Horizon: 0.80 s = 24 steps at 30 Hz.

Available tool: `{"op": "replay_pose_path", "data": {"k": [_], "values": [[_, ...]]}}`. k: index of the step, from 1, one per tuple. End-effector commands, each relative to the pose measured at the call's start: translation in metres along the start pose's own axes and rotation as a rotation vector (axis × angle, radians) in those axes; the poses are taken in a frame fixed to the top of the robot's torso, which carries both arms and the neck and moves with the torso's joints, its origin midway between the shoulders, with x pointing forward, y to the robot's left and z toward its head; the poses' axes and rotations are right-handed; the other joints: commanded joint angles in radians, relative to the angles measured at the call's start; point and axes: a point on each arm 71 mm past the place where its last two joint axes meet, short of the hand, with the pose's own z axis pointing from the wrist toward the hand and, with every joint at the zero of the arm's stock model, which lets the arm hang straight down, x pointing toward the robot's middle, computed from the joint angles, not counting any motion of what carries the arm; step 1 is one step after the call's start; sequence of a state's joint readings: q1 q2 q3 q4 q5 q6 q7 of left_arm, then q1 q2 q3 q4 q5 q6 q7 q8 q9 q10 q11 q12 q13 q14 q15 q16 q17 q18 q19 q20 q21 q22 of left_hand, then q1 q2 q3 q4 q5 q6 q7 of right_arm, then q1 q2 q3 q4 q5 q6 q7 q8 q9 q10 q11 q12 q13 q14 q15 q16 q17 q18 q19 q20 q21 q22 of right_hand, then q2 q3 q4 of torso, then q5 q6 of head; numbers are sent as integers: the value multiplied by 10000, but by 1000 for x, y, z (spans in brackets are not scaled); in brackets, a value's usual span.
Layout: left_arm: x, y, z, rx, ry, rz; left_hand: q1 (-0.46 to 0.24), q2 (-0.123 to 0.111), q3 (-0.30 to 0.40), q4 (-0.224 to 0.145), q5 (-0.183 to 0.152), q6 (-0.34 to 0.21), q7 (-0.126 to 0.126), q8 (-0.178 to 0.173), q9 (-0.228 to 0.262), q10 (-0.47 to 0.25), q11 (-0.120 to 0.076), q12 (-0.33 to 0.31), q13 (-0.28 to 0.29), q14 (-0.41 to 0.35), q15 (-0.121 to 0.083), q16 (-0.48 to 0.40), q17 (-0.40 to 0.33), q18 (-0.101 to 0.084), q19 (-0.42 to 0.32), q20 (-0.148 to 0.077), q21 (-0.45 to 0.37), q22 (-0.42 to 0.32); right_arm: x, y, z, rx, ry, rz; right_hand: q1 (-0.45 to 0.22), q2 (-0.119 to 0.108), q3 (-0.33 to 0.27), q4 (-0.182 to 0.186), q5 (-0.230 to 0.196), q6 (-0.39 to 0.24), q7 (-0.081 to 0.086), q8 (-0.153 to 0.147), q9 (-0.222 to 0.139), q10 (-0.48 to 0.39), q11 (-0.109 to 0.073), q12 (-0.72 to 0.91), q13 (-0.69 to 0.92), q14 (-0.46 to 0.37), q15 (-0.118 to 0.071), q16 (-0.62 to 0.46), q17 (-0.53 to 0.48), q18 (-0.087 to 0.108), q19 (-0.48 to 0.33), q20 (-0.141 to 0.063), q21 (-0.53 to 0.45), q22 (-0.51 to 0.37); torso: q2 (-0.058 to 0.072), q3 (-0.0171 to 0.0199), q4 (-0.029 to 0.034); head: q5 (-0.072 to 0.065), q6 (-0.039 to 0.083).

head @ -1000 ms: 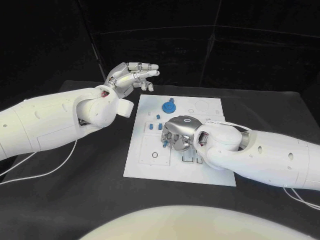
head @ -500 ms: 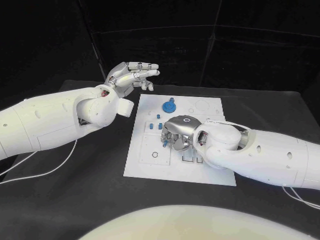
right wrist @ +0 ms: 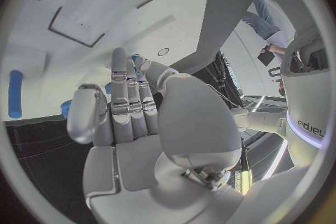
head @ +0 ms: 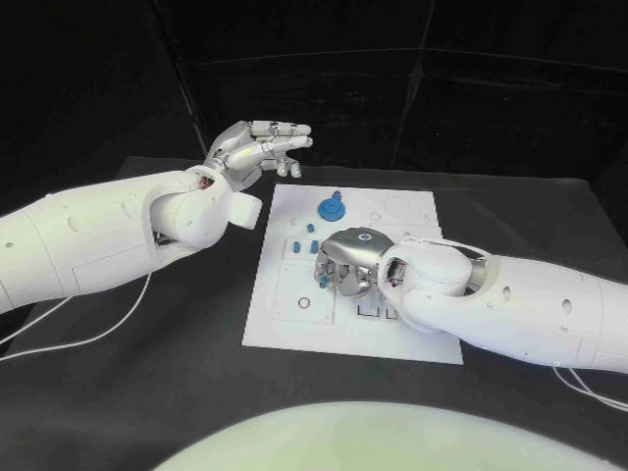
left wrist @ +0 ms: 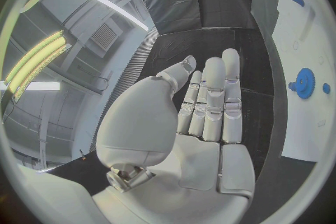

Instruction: Assemble the parts on the task board

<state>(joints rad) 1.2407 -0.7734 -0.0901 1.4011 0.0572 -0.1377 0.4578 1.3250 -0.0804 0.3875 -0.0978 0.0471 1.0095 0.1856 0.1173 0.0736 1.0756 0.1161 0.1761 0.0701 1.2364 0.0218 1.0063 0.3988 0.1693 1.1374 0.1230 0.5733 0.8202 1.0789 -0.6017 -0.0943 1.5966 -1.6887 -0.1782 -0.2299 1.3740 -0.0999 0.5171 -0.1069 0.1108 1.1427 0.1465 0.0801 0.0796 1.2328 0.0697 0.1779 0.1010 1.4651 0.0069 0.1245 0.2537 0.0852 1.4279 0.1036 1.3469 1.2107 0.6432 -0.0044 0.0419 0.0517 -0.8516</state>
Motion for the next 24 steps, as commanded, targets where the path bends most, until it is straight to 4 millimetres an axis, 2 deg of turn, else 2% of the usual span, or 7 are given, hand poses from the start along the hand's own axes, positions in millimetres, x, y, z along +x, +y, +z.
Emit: {"op": "replay_pose_path", "data": {"k": [1,19,24], "values": [[1,-2,0,126,63,-61,27,-24,-66,-20,37,-81,-1,24,-13,-87,9,31,-6,-27,53,-25,-10,121,-27,31,-51,-10,0,1,0,-43,-34,-75,-65,35,11,60,-24,45,12,13,14,55,31,-18,15,37,-69,-61,13,-81,24,-29,28,-14,3,-2,10,7,2],[1,-2,1,101,78,-68,27,-24,-66,-20,37,-81,-1,24,-13,-87,9,31,-6,-27,53,-25,-10,121,-27,31,-51,-10,0,1,0,-27,-133,-87,-67,38,8,62,-21,47,12,10,14,56,30,-20,18,38,-69,-63,15,-81,21,-29,29,-12,2,-3,3,12,-18],[1,-2,1,87,88,-73,34,-16,-76,-23,37,-83,-2,28,-12,-99,10,40,-5,-29,53,-22,-13,122,-27,33,-56,-13,1,0,1,98,-20,-157,-159,-34,-56,101,-74,-148,81,-120,-38,-109,93,-124,7,44,-35,-81,37,-62,-56,-9,-30,-106,7,-5,7,13,-26]]}}
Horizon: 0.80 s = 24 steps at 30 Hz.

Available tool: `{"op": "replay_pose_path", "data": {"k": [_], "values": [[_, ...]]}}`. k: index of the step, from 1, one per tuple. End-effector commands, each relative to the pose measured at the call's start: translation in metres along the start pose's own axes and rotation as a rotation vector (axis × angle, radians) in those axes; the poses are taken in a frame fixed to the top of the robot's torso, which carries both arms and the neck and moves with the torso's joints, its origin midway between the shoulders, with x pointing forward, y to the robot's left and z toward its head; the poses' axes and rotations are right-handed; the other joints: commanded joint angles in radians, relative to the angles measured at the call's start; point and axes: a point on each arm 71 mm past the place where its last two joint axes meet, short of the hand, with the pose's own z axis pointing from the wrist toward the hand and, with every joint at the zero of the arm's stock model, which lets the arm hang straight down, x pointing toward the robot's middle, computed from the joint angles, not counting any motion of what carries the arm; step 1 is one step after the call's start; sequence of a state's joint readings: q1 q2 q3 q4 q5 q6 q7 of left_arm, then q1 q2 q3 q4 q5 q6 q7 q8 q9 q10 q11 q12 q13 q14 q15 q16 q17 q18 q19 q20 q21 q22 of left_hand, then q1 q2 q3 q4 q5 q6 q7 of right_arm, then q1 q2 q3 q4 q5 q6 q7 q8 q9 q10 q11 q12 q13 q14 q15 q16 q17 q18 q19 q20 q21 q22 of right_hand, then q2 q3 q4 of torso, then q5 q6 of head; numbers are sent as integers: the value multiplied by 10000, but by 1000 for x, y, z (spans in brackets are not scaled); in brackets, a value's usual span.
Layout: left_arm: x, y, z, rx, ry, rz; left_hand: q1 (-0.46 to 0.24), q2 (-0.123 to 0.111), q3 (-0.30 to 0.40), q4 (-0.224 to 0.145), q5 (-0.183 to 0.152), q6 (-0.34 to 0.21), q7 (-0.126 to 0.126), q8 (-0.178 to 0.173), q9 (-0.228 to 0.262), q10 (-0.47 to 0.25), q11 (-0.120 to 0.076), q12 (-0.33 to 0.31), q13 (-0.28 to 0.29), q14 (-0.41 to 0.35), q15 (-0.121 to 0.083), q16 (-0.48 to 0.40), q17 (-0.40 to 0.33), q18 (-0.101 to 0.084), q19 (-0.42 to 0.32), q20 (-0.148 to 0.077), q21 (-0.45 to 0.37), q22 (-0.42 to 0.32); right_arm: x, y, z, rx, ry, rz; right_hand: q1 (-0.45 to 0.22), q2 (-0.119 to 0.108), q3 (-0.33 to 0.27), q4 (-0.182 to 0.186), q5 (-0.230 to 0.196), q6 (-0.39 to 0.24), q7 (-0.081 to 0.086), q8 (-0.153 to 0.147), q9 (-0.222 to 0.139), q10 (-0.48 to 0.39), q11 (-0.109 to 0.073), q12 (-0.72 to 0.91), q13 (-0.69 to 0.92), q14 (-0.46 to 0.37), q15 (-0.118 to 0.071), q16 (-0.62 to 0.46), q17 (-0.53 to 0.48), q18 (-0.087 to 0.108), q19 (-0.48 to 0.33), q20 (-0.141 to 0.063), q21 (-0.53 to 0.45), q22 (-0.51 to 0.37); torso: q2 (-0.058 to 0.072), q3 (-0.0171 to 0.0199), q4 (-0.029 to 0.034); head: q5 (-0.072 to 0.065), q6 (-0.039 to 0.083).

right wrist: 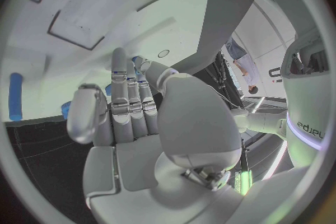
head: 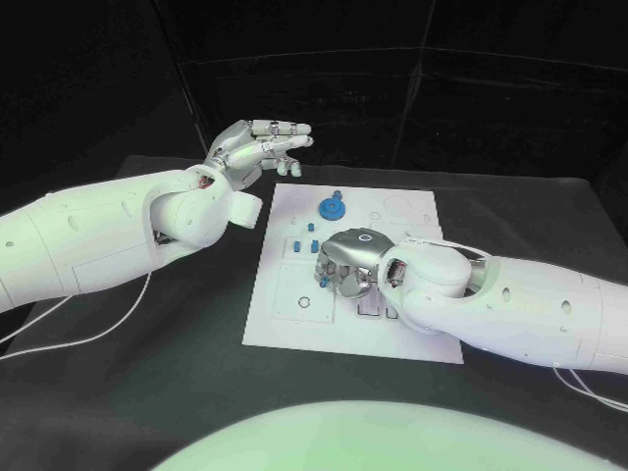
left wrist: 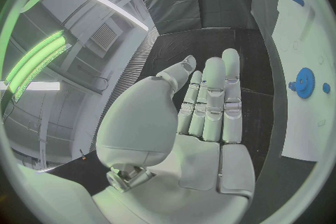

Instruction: Assemble the parts on the task board

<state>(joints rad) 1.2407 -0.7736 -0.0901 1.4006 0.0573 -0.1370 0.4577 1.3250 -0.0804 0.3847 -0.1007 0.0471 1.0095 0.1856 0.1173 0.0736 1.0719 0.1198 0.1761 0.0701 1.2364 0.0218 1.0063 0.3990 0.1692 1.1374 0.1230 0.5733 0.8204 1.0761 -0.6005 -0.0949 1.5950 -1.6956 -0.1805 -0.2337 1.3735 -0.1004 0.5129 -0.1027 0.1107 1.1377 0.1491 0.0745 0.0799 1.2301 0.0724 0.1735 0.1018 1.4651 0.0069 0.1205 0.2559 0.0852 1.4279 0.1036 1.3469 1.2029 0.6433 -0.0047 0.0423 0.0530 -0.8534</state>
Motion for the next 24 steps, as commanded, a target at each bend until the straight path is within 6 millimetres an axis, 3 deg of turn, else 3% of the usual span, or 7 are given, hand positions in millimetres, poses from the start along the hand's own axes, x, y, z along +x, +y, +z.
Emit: {"op": "replay_pose_path", "data": {"k": [1,24], "values": [[1,-2,1,85,89,-72,34,-16,-48,6,37,-83,-2,27,-12,-63,-27,40,-5,-29,53,-22,-14,123,-27,33,-56,-15,0,0,1,94,32,-147,-187,-53,-33,76,-92,-144,72,-87,-53,-125,84,-107,-7,47,-26,-43,21,-59,-69,0,-37,-39,3,-2,1,0,-12],[1,-1,1,53,104,-79,34,-16,-48,6,37,-83,-2,27,-12,-63,-27,40,-5,-29,53,-22,-14,123,-27,33,-56,-15,0,2,5,62,-3,-402,-507,-364,-292,304,-101,-649,196,-116,-125,-528,230,-342,-55,93,60,-74,95,-38,-173,107,-87,-116,0,1,0,9,-66]]}}
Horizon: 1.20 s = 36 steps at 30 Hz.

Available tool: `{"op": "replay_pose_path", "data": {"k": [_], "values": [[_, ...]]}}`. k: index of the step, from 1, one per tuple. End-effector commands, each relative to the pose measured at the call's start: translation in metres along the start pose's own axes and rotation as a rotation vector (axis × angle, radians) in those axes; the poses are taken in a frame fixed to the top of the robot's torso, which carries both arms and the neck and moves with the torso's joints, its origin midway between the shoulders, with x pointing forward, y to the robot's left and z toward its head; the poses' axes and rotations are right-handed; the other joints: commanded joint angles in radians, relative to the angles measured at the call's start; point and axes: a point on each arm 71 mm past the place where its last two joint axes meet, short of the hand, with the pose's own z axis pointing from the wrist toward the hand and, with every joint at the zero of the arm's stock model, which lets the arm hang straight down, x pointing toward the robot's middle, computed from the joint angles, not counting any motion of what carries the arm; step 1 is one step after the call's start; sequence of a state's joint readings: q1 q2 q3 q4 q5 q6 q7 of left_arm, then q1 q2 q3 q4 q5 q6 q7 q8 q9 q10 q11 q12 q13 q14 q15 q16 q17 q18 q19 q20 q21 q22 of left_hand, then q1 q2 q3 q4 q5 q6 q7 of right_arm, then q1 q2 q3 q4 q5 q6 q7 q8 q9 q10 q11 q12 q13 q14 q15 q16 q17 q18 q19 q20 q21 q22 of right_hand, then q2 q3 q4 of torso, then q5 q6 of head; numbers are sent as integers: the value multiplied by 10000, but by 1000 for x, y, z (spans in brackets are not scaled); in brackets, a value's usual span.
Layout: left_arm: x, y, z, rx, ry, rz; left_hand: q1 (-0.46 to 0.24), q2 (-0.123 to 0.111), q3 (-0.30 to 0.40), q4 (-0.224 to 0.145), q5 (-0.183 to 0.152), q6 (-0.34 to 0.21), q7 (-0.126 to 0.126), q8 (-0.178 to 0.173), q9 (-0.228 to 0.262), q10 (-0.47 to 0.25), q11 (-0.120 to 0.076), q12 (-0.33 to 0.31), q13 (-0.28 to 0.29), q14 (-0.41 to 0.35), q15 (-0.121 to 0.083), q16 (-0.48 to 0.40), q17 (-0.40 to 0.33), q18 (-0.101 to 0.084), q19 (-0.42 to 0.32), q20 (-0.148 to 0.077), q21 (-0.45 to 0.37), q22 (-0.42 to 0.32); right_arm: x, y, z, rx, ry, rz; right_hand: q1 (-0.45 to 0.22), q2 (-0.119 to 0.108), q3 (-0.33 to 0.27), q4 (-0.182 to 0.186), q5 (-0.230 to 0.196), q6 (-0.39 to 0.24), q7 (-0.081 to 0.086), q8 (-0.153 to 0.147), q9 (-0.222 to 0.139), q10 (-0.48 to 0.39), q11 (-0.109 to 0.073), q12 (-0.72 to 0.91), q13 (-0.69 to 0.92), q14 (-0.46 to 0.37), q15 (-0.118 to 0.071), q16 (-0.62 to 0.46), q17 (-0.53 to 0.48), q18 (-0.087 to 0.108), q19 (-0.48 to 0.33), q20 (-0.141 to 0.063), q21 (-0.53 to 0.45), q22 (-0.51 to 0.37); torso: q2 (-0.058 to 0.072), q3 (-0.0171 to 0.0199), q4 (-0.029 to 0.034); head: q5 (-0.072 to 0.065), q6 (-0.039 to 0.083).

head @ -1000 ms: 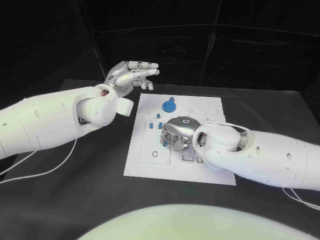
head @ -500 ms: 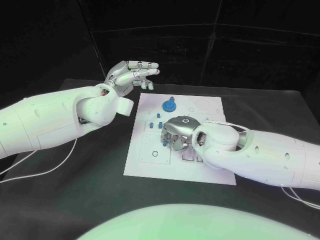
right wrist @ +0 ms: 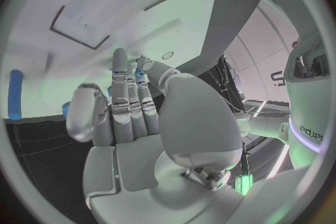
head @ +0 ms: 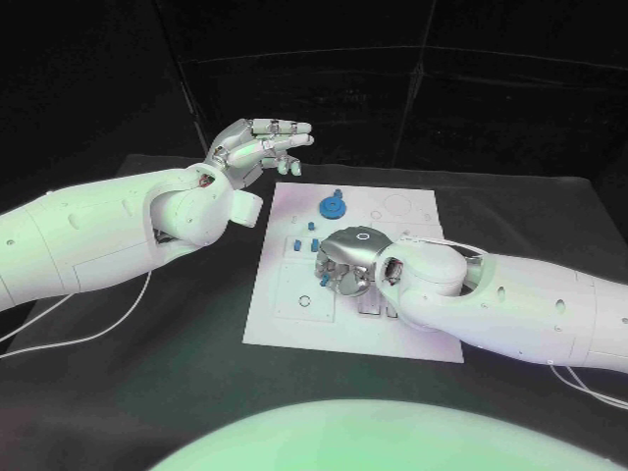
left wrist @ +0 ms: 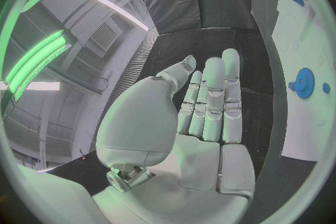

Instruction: Assemble the parts on the task board

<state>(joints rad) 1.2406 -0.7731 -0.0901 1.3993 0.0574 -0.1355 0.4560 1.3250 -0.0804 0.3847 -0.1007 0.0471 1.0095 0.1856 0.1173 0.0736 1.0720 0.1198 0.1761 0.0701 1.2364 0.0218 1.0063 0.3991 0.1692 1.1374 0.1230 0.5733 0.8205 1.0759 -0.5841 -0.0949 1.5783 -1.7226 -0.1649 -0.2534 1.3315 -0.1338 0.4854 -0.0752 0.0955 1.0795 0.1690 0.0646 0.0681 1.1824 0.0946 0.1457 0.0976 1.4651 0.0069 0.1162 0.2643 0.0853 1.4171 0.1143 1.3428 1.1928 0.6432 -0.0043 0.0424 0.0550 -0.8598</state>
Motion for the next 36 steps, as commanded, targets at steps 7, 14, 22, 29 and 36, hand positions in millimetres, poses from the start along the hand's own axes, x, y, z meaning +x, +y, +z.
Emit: {"op": "replay_pose_path", "data": {"k": [7,14,22,29,36], "values": [[1,-1,1,68,93,-73,34,-16,-48,6,37,-82,-2,28,-12,-63,-26,40,-5,-29,54,-22,-15,123,-27,33,-56,-15,-2,4,-1,-196,-192,-49,-96,-29,-35,48,62,-64,-6,-5,-1,-32,1,-53,-6,95,61,-34,15,-38,-66,4,-43,-11,3,0,-4,-6,-1],[0,-1,1,62,85,-69,34,-16,-48,6,37,-82,-2,28,-12,-63,-26,40,-5,-29,54,-22,-15,123,-27,33,-56,-15,-2,6,-3,-238,-225,-9,-83,-54,-109,73,71,-72,-24,12,10,119,-35,42,46,101,46,-43,31,-37,-65,0,-32,3,0,0,1,-1,-10],[0,-1,1,54,77,-65,34,-16,-48,6,37,-82,-2,28,-12,-63,-26,40,-5,-29,54,-22,-15,123,-27,33,-56,-15,-2,7,-5,-280,-273,24,-78,-86,-150,78,72,-94,-26,7,9,157,-42,74,66,103,40,-48,38,-35,-68,-4,-32,0,3,4,-7,9,-22],[0,-1,1,42,75,-63,38,-4,-63,7,37,-86,-1,32,-11,-86,-24,50,-5,-33,56,-18,-19,124,-27,36,-63,-19,-3,3,-6,-115,-376,42,-82,-191,-259,135,78,-482,108,-45,-35,-258,86,-84,11,122,100,-69,59,-8,-155,20,-131,-150,-3,-6,-1,-13,-2],[-1,-1,0,19,56,-56,38,-4,-63,7,37,-86,-1,32,-11,-86,-24,50,-5,-33,56,-18,-19,124,-27,36,-63,-19,-6,-5,-17,138,-717,37,-43,-302,-431,211,62,-984,271,-41,-40,-778,253,-141,-84,132,196,-108,73,76,-371,104,-417,-561,-8,3,-10,-21,36]]}}
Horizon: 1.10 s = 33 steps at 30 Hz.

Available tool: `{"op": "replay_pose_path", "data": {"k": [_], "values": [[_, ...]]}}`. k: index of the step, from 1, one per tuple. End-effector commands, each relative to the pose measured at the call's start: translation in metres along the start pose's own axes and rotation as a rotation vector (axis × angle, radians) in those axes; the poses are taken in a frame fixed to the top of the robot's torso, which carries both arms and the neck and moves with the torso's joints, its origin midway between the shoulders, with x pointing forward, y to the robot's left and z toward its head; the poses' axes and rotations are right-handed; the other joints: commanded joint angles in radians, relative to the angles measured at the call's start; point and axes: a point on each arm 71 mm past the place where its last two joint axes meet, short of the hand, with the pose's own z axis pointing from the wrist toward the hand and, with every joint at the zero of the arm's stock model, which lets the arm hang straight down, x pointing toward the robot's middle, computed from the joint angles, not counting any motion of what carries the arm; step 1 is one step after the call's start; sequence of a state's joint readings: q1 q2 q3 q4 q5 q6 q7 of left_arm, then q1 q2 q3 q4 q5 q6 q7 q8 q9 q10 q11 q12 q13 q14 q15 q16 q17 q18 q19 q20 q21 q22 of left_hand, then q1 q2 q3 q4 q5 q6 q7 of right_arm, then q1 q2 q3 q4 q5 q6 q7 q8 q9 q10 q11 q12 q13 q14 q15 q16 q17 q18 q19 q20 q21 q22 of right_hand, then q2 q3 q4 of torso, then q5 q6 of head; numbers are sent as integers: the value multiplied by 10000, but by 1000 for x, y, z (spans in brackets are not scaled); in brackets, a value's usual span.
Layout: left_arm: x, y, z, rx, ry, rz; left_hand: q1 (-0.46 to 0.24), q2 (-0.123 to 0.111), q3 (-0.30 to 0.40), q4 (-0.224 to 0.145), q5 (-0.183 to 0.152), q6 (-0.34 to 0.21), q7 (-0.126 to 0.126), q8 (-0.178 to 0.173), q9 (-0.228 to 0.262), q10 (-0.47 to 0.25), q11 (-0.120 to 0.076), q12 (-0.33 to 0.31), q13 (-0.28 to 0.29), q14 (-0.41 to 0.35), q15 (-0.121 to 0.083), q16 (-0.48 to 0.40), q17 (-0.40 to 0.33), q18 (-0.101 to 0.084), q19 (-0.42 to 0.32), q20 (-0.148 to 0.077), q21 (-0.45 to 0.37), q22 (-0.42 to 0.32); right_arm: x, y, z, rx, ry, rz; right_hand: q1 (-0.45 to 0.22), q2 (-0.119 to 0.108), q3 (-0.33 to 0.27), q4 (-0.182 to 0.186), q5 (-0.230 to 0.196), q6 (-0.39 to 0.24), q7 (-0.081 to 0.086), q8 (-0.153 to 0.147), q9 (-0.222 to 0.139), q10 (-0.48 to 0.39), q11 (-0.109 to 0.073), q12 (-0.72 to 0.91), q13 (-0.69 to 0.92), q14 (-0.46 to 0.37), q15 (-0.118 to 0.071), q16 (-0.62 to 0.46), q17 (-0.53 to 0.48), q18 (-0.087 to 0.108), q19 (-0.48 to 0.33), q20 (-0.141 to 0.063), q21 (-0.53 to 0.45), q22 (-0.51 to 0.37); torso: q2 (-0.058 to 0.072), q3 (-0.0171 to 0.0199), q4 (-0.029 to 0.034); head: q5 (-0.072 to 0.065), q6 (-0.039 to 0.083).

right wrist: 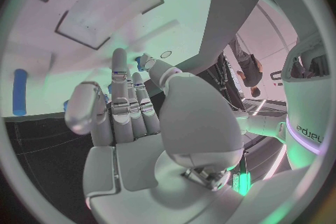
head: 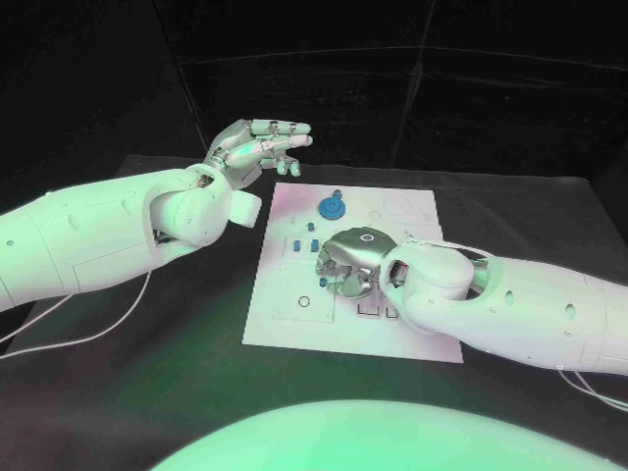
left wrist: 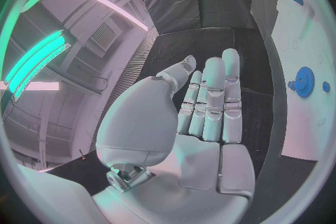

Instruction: Assemble the parts on the task board

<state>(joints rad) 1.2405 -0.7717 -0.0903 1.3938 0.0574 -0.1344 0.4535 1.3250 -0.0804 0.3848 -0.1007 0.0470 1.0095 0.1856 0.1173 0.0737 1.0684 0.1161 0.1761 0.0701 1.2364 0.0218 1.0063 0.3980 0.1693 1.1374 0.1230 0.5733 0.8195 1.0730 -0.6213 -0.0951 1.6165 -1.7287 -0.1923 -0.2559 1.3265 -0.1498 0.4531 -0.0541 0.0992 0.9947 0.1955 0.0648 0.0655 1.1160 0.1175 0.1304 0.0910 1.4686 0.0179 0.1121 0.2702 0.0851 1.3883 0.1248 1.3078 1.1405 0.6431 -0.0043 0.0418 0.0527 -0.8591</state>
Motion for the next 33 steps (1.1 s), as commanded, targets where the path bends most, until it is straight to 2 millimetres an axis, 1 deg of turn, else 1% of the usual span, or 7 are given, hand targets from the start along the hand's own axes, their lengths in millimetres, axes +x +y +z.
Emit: {"op": "replay_pose_path", "data": {"k": [1,5,10,17,20,25,33], "values": [[0,-1,0,37,73,-65,39,-4,-65,6,37,-87,-1,31,-12,-53,13,50,-6,-33,56,-18,-9,124,-27,36,-64,-10,-6,-4,-9,158,-541,-21,6,-159,-136,9,21,-168,12,-40,-13,-137,31,24,-21,99,91,-68,15,80,-86,5,-73,-44,-9,2,-6,-8,43],[-2,-1,-1,26,44,-52,43,-4,-67,4,37,-92,-1,30,-12,-61,14,50,-6,-34,56,-17,-10,124,-28,37,-65,-10,-13,-8,-25,222,-945,50,-43,-237,-297,88,-10,-228,25,-17,2,-207,49,90,-27,115,110,-76,22,86,-99,29,-100,-79,-24,-6,-11,-27,86],[-2,-1,-1,14,35,-47,43,-4,-67,4,37,-92,-1,30,-12,-61,14,50,-6,-34,56,-17,-10,124,-28,37,-65,-10,-35,-18,-38,466,-1514,133,-89,-346,-1011,468,-80,-458,-48,19,26,-552,17,272,-91,160,119,-108,34,114,-157,79,-224,-234,-3,0,-9,-118,196],[-3,-1,-2,3,44,-52,41,-2,-72,5,37,-95,0,30,-13,-69,16,51,-7,-36,57,-17,-11,124,-28,38,-67,-11,-60,-57,-57,1505,-1618,370,153,-321,-1517,674,166,-427,-155,28,38,-669,-34,544,-131,179,93,-151,40,115,-133,62,-248,-256,-8,-24,-5,-247,291],[-3,-1,-2,5,52,-55,41,-2,-72,5,37,-95,0,30,-13,-69,16,51,-7,-36,57,-17,-11,124,-28,38,-67,-11,-62,-67,-59,1789,-1487,389,235,-304,-1729,755,204,-455,-192,22,36,-785,-53,608,-162,187,85,-167,42,120,-144,52,-282,-300,0,-23,-15,-276,320],[-2,-1,-1,6,78,-67,41,-2,-72,5,37,-95,0,30,-13,-69,16,51,-7,-36,57,-17,-11,124,-28,38,-67,-11,-60,-76,-57,1966,-1239,387,392,-249,-1993,860,211,-541,-208,6,28,-963,-57,698,-204,200,79,-191,44,126,-153,46,-324,-350,10,15,-8,-280,368],[-2,-1,-2,4,79,-67,41,-2,-72,5,37,-95,0,30,-13,-69,16,51,-7,-36,57,-17,-11,124,-28,38,-67,-11,-51,-83,-53,2167,-860,401,559,-171,-2134,916,242,-584,-192,12,30,-1076,-45,781,-222,205,81,-212,44,134,-168,46,-365,-403,4,-6,19,-314,388]]}}
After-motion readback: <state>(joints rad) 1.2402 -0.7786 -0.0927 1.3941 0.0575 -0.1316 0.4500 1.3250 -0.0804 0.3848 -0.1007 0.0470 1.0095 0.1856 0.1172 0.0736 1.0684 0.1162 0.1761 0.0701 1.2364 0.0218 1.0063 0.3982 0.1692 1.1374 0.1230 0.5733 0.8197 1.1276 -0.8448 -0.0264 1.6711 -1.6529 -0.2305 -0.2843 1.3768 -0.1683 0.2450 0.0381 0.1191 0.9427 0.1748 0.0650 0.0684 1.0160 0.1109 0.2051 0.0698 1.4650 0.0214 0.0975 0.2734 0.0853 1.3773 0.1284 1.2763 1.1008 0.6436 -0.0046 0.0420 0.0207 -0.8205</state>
